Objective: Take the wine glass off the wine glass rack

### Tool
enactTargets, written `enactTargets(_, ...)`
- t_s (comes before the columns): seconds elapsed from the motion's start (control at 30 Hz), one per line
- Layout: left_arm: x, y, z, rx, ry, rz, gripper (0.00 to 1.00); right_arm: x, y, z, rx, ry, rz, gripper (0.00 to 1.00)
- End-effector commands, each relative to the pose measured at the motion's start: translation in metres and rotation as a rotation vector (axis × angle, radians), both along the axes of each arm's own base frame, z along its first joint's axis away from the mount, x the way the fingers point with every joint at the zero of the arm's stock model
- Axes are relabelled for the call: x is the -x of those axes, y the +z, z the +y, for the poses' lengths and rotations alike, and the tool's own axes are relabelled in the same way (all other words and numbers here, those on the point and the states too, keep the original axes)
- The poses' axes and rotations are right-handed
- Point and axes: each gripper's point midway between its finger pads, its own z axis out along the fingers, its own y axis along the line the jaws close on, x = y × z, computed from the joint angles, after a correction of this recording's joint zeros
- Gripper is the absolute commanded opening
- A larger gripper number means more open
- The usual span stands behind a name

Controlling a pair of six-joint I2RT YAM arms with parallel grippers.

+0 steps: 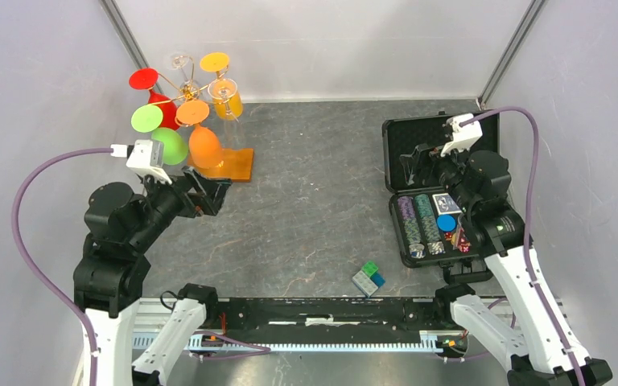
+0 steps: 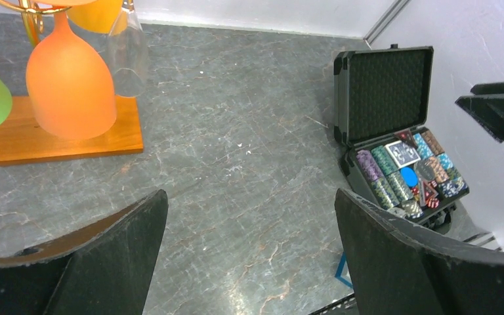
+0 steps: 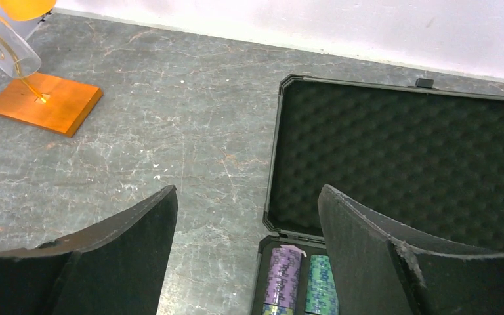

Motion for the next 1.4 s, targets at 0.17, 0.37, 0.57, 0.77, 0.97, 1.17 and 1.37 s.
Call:
enactTargets(0.17,-0.052,0.022,0.013,0.143,0.182,-0.013,1.0,-0.015,0.015,0.023,-0.277,0.032,-0.09,0.81)
enactTargets(0.37,-0.078,0.026,0.032,0.195,0.348,0.038,1.0,-0.007,0.017,0.045,-0.454,0.13,-0.091,0.8)
enactTargets(0.57,-0.104,0.045,0.049,0.241,0.455,0.069,1.0,-0.007,0.001,0.051,-0.487,0.146,-0.043,0.79)
enactTargets(0.77,-0.136,0.058,0.094,0.223,0.597,0.08,1.0,-0.006,-0.003,0.049,-0.478,0.134,-0.034,0.79)
enactTargets(0.97,-0.15,0.037,0.141,0.317,0.653,0.147,0.98,-0.007,-0.011,0.044,-0.453,0.11,-0.021,0.79)
enactTargets(1.17,-0.155,0.026,0.132,0.502,0.466,0.162,0.8,-0.011,-0.016,0.045,-0.439,0.104,-0.007,0.79)
enactTargets(1.37,-0.166,0.021,0.116,0.545,0.325,0.187,0.66,-0.012,-0.02,0.046,-0.443,0.104,0.004,0.78)
